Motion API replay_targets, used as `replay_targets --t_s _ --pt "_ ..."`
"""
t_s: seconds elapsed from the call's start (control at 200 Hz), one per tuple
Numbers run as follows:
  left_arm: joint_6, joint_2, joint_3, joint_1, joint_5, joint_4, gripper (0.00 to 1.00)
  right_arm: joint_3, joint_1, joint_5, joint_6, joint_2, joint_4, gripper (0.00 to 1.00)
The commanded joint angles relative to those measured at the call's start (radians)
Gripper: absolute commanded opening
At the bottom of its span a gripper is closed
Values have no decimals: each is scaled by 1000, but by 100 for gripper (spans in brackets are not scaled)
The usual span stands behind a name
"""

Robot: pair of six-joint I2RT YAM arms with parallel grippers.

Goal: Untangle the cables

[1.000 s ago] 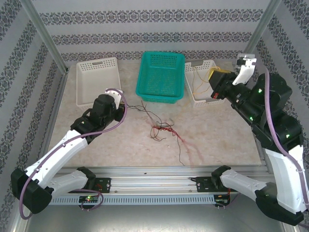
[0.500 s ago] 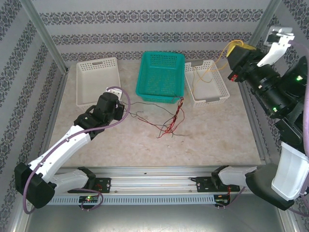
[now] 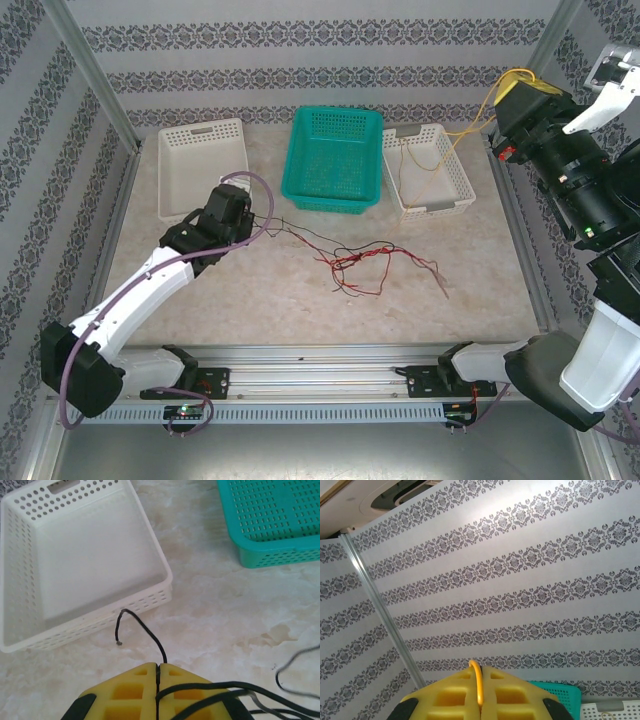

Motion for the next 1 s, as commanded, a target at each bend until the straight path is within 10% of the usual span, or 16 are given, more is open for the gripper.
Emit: replay_targets --t_s 0.0,0.5,0.724,0.994 --pt "-23 -48 3 11 101 10 0 -9 -2 -22 34 9 13 0" --pt "-37 -210 -93 -11 626 195 71 -299 -2 -383 156 10 129 0" --pt "-61 -172 -56 -87 803 215 84 -346 -3 -478 188 16 169 0" --pt "-63 -42 -50 -302 713 270 88 -342 -1 -516 215 32 196 0"
